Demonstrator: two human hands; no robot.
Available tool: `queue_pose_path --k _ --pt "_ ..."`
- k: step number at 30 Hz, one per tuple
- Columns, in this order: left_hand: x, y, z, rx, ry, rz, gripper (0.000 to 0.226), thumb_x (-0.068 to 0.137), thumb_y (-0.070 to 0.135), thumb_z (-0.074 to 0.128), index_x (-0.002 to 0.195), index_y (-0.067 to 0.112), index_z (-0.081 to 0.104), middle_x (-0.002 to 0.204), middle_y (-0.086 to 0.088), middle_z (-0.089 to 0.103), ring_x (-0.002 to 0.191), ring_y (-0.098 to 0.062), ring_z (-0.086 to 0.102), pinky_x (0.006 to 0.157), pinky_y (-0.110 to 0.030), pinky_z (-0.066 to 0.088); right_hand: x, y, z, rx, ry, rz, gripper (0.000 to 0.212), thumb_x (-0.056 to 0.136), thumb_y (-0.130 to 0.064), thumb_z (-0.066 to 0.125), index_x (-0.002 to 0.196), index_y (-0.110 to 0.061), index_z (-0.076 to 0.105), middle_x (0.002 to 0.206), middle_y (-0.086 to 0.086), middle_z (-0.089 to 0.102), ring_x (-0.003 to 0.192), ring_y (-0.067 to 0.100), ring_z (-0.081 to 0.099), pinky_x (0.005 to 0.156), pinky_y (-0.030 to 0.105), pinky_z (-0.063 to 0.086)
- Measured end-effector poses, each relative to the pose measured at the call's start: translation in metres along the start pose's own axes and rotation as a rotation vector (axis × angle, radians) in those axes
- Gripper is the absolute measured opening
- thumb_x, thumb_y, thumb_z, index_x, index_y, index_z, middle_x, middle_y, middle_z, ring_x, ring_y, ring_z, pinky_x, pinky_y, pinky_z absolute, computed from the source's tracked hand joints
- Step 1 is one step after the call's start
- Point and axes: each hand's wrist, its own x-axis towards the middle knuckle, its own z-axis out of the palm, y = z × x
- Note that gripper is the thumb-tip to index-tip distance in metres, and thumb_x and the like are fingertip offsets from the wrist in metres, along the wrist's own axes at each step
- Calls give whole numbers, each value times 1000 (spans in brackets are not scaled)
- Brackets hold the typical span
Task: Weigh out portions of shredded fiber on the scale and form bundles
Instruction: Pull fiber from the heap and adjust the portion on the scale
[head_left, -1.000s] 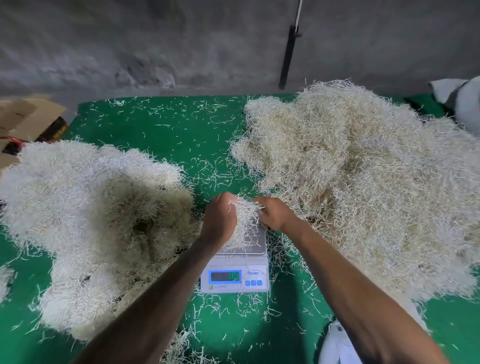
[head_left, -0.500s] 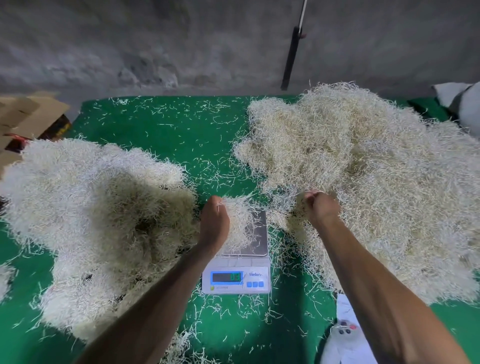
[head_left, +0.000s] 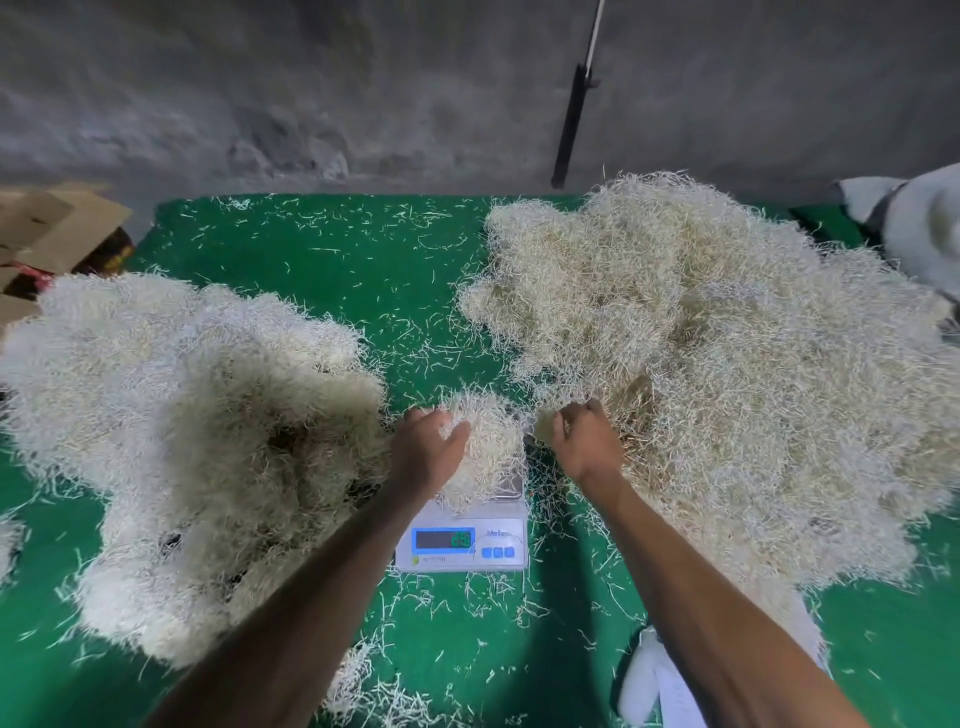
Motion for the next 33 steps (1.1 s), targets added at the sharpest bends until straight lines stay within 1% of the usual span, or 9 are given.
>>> queue_pose_path --k 3,9,13,16,19,21,25,30,33 --pt "-16 -1 -14 -108 52 -61 54 97 47 63 132 6 58 105 -2 68 77 -16 63 69 -32 55 -26 -3 12 170 -47 6 34 109 -33 41 92 -14 64 107 7 69 68 22 66 48 27 50" --pt "-64 -19 -32 -381 156 -86 32 104 27 55 76 14 49 57 -1 45 46 -12 41 43 -26 34 -87 1 40 339 -209 139 19 109 -25 45 104 -12 58 85 6 67 64 15 63 55 26 53" --pt "-103 -56 -18 -351 -4 -333 38 108 22 37 75 10 49 68 -11 51 61 -19 46 55 -30 32 -133 9 65 91 -398 34 18 107 -23 47 110 -12 61 122 15 67 113 26 66 105 45 52" --pt "-136 -80 -10 -311 -77 -416 42 109 19 31 70 15 48 72 -7 53 67 -18 43 63 -32 31 -162 15 79 -76 -480 -66 54 107 -28 45 156 -8 34 170 12 13 156 30 16 128 46 16" --pt "-172 -95 -2 -286 -199 -414 36 111 28 28 120 20 62 107 4 61 91 -11 54 81 -30 43 -183 21 93 -237 -500 -86 78 108 -45 35 163 -8 -7 167 7 -21 157 28 -10 129 46 3" --pt "-192 -100 0 -274 -303 -386 45 110 37 29 155 35 31 147 17 39 129 -6 42 109 -40 40 -197 20 102 -294 -501 -79 83 107 -53 27 159 -6 -17 163 10 -29 154 28 -20 125 44 -8" --pt "-202 -107 0 -246 -397 -375 55 109 41 29 160 43 7 166 14 10 153 -19 18 124 -49 15 -211 14 114 -301 -471 -24 80 106 -56 15 152 -7 -29 162 12 -34 149 26 -29 121 43 -16" --pt "-200 -110 1 -261 -374 -398 53 108 43 31 159 43 16 167 10 18 151 -23 25 122 -53 22 -209 15 110 -246 -381 2 76 106 -51 26 164 -11 -2 171 3 -9 158 24 -5 122 40 -8" --pt "-190 -103 2 -288 -289 -415 46 106 43 39 152 40 34 159 6 37 144 -31 41 115 -54 36 -192 9 93 -130 -299 51 49 108 -41 29 144 -15 49 156 9 44 139 23 45 121 43 33"
